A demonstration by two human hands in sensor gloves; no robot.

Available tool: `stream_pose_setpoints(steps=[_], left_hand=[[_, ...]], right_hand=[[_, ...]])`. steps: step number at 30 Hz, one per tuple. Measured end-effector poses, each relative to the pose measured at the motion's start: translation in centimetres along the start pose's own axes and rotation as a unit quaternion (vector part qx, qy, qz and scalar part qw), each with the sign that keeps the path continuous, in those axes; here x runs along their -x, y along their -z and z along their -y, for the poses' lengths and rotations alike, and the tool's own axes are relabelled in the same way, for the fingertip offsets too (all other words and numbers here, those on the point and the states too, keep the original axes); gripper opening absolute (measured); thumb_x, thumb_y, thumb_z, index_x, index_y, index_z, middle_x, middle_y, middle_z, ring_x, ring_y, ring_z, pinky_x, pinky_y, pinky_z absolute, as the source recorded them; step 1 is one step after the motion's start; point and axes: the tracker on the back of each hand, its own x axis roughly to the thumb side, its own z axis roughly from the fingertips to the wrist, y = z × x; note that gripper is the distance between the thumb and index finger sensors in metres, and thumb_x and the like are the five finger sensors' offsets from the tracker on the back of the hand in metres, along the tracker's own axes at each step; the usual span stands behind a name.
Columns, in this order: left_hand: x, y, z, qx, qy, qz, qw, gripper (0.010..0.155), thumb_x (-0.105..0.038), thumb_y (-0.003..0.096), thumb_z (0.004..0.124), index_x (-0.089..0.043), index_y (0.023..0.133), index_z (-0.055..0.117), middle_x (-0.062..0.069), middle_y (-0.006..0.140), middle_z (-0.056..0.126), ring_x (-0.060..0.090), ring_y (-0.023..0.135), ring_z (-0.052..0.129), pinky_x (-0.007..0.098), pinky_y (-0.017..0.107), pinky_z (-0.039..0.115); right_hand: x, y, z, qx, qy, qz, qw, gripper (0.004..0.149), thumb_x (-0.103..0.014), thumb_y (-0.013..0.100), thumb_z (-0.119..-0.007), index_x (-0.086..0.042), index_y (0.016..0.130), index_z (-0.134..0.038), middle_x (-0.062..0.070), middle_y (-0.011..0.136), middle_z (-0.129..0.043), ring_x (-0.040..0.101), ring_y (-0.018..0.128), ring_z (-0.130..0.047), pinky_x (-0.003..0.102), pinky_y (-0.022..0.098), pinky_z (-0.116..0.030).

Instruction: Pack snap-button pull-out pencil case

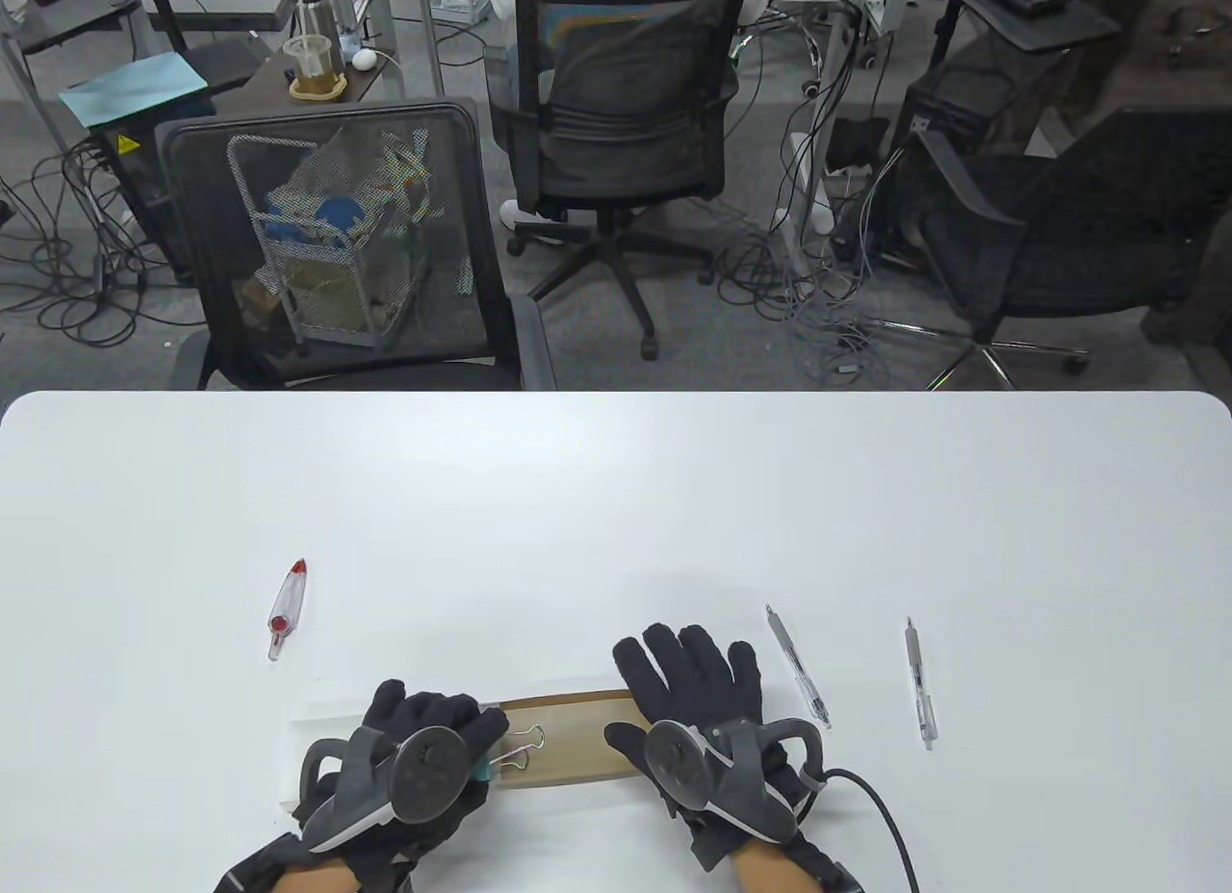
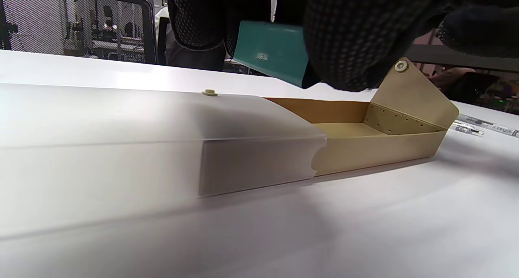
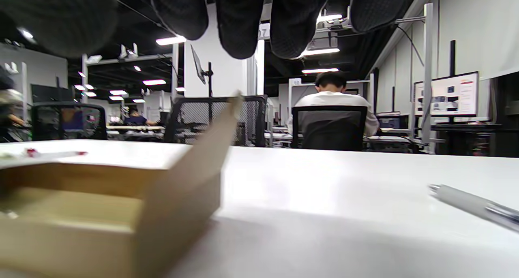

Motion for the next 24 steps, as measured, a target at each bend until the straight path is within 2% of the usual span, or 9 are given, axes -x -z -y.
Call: stream_pose_setpoints(steps=[5, 7, 10, 16, 24], left_hand=[[-0.1, -0.1, 0.0, 0.002, 0.011, -0.002, 1.0, 0.072, -0.048, 0.0323, 0.09, -0.038, 0.101, 0.071, -0.004, 0.11, 0.07, 0.028, 0.104, 0.073, 0.065, 0.084, 0.037], [-0.1, -0.2, -0.1, -0.002, 0.016, -0.001, 1.0, 0.072, -0.047, 0.0322, 0.091, -0.038, 0.101, 0.071, -0.004, 0.11, 0.071, 0.028, 0.104, 0.074, 0.065, 0.083, 0.037], [0.0, -0.3, -0.3, -0.013, 0.029, -0.003, 0.999, 0.072, -0.048, 0.0318, 0.091, -0.038, 0.101, 0.072, -0.008, 0.11, 0.071, 0.028, 0.104, 0.074, 0.065, 0.083, 0.038], [0.1, -0.4, -0.4, -0.017, 0.025, 0.0, 1.0, 0.072, -0.047, 0.0316, 0.091, -0.038, 0.101, 0.072, -0.008, 0.11, 0.071, 0.027, 0.104, 0.075, 0.065, 0.083, 0.038], [0.2, -0.3, -0.1, -0.012, 0.021, 0.005, 1.0, 0.073, -0.049, 0.0312, 0.092, -0.04, 0.101, 0.072, -0.01, 0.11, 0.071, 0.025, 0.105, 0.075, 0.064, 0.084, 0.04]], right_hand=[[-4.0, 0.5, 0.6, 0.001, -0.017, 0.023, 1.0, 0.068, -0.066, 0.035, -0.078, -0.053, 0.099, -0.06, -0.027, 0.111, -0.072, 0.01, 0.107, -0.072, 0.055, 0.083, -0.053], [-5.8, 1.2, 0.2, -0.022, -0.032, 0.065, 0.997, 0.068, -0.065, 0.034, -0.079, -0.051, 0.099, -0.063, -0.024, 0.109, -0.076, 0.011, 0.103, -0.076, 0.055, 0.082, -0.055], [-7.5, 2.1, -0.5, -0.045, -0.052, 0.084, 0.994, 0.065, -0.064, 0.034, -0.08, -0.049, 0.096, -0.067, -0.023, 0.104, -0.082, 0.008, 0.098, -0.082, 0.053, 0.081, -0.059], [-8.8, 2.2, -1.9, -0.031, -0.044, 0.089, 0.995, 0.052, -0.059, 0.035, -0.081, -0.046, 0.085, -0.081, -0.021, 0.084, -0.096, 0.006, 0.079, -0.094, 0.044, 0.074, -0.072], [-8.8, 1.7, -2.6, -0.013, -0.045, 0.105, 0.993, 0.05, -0.055, 0.035, -0.082, -0.04, 0.083, -0.083, -0.017, 0.073, -0.1, 0.007, 0.067, -0.097, 0.041, 0.068, -0.077]])
